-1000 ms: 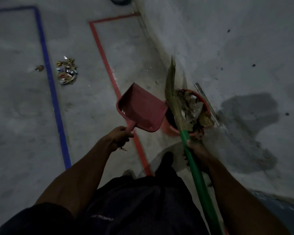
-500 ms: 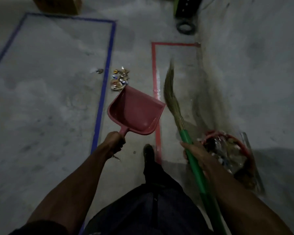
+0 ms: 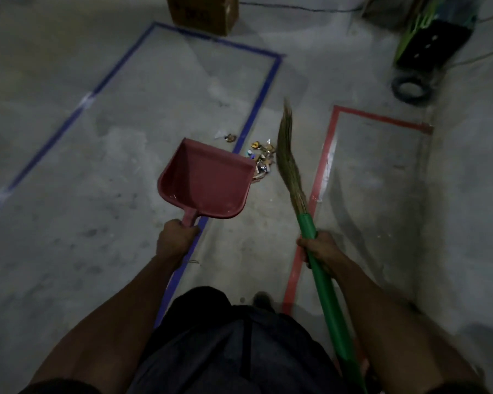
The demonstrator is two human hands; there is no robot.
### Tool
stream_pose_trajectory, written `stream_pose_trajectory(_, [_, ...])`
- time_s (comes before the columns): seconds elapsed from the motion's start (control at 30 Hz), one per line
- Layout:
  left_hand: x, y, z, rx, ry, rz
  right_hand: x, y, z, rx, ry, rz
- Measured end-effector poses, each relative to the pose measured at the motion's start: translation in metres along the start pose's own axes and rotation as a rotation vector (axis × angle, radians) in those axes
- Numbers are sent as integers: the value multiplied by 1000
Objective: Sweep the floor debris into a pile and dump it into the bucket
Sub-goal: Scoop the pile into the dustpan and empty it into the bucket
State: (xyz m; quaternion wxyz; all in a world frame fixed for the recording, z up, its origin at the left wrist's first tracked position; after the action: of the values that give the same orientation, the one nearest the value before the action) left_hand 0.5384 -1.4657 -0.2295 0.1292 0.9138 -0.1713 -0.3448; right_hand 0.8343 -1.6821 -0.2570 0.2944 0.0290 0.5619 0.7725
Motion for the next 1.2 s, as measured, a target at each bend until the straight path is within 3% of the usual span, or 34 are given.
stream_pose_trajectory(0.27, [-24, -108, -25, 7, -82, -31, 35, -37, 116, 20, 18, 30])
stream_pose_trajectory(0.77, [-83, -458, -46, -24, -306, 153, 201, -129, 374, 86, -4, -81])
stream_pose_trajectory(0.93, [-69, -532, -16, -34, -463, 202, 259, -198, 417, 96, -11, -41])
stream_pose_trajectory(1.2, [3, -627, 74, 5, -678, 199, 383, -360, 432, 88, 24, 46])
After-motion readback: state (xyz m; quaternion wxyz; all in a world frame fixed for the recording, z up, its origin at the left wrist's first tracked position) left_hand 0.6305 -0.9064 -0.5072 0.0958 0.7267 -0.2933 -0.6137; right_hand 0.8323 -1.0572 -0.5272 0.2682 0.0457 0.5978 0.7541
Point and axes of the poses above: each hand's wrist, its own y-axis away from the middle knuckle, its own x-axis out of the palm, z = x × y, the point moved 7 cm from there along -y, towards the middle knuckle, and after that the axes turned 15 degrees about x, right-handed, at the moved point
